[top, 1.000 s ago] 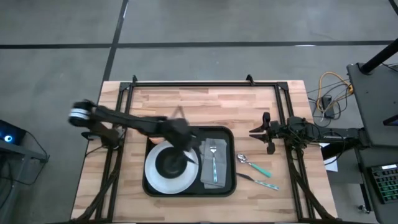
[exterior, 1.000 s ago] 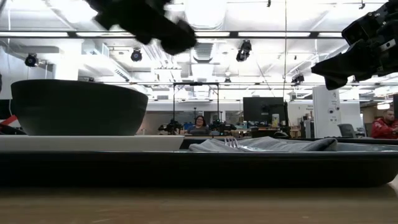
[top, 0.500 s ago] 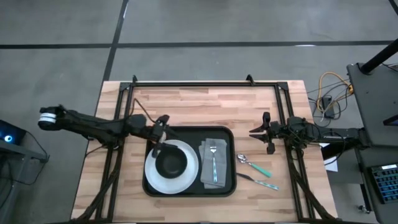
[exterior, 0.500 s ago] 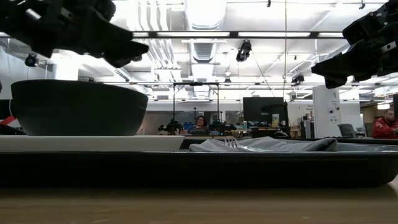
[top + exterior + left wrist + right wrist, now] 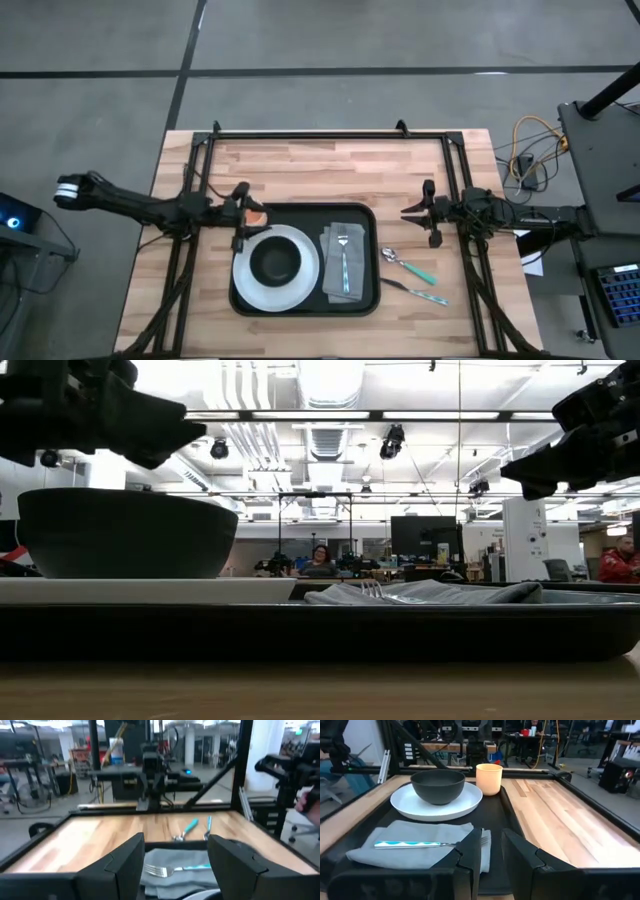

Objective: Set up tray
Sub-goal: Put the knife on the table

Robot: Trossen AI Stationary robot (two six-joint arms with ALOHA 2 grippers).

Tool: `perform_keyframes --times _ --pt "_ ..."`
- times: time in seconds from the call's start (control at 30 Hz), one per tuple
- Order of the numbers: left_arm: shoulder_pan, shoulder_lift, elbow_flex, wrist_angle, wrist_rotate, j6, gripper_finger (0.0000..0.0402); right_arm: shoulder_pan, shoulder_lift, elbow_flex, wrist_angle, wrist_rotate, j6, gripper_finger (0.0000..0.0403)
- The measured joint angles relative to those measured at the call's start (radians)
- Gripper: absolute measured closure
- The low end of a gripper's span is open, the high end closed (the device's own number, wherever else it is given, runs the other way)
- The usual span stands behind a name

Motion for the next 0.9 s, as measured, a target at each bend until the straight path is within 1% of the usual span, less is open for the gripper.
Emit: perform_keyframes --times 0.2,0.43,0.57,0.73,0.9 --pt "0.0 -0.12 -0.039 -0.018 0.0 -0.01 0.0204 0.0 0.0 0.0 0.0 0.0 -0.108 0.0335" --pt "0.0 -0.259 -0.029 -0.162 0.0 -0.016 0.0204 0.0 0.0 0.0 0.0 0.001 -0.206 0.0335" --pt "0.0 -0.331 -0.05 -0.167 0.0 -0.017 0.0204 0.0 0.0 0.0 0.0 0.001 -0.259 0.0335" --pt "0.001 -0.415 -0.113 -0.148 -0.001 -0.014 0.0204 0.0 0.0 0.0 0.005 0.001 -0.285 0.0335" --pt "0.0 -0.477 -0.112 -0.172 -0.001 0.006 0.0204 0.0 0.0 0.0 0.024 0.001 -0.285 0.0335"
